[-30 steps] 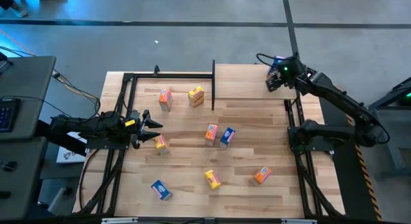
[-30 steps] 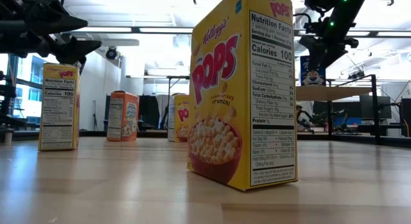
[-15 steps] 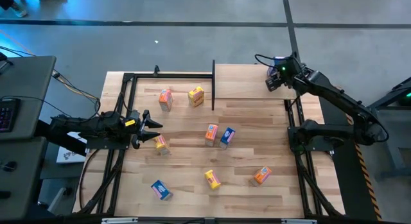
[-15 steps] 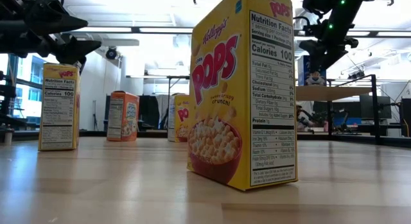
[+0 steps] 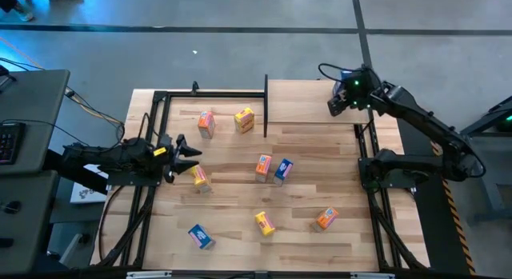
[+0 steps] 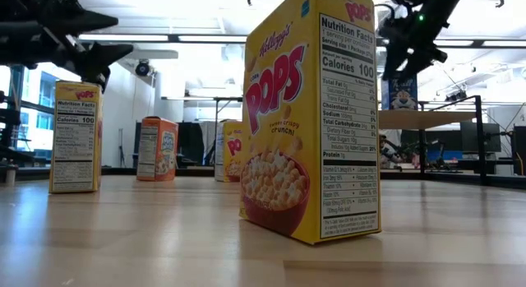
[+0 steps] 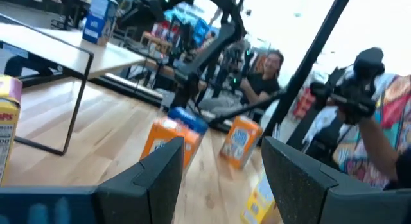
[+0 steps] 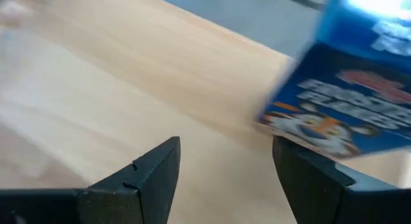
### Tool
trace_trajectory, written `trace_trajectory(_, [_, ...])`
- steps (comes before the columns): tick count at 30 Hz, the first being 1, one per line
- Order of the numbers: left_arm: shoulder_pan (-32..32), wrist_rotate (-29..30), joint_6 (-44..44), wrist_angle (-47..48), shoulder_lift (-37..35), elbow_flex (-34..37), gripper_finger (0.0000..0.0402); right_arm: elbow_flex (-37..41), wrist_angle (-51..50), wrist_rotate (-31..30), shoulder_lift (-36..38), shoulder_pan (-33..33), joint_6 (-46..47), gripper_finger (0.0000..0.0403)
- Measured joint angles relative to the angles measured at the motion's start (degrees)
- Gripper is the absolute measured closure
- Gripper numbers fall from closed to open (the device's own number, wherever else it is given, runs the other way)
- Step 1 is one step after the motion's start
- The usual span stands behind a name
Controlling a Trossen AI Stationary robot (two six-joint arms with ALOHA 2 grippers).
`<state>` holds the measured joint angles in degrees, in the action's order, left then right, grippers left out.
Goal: Stack cereal on shelf
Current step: Put the top orange cereal box on the shelf
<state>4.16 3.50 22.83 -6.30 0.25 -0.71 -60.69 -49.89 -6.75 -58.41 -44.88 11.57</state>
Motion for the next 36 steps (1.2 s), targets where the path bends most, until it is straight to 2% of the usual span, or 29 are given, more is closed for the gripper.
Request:
trace_trajectory(7, [0.00,0.01,0.02,-6.08,-0.02,0.00,0.0202,-4.76,0.02,7.20,0.00,2.46,0.00,0.0163])
trace_trajectory(12, [0.00,0.01,-1.51,-8.21,0.00,-1.30,0.0202,-8.30,0.21,7.42,0.00,5.75,-0.05,0.0163])
trace_trajectory(20, [0.00,2.35,-7.96,-7.56,0.95,-8.34,0.0202,-13.84,0.46,6.16,0.00,9.07,-1.53,0.0163])
trace_trajectory(23, [0.00,6.69,-9.83,-3.33,2.22,-11.92,0.0202,-15.42,0.42,5.75,0.00,9.55,-1.53,0.0163])
trace_trajectory(30, [-0.02,21.48,-11.13,8.84,8.34,-22.00,0.0202,-16.94,0.42,5.75,0.00,9.92,-1.63,0.0163])
trace_trajectory(34, [-0.02,29.42,-11.28,11.78,12.09,-27.11,0.0202,-16.94,0.35,5.74,-0.02,9.92,-2.59,0.0163])
trace_trajectory(36, [-0.02,31.17,-12.91,12.68,13.74,-29.48,0.0202,-16.94,0.33,5.74,-0.02,9.92,-2.60,0.0163])
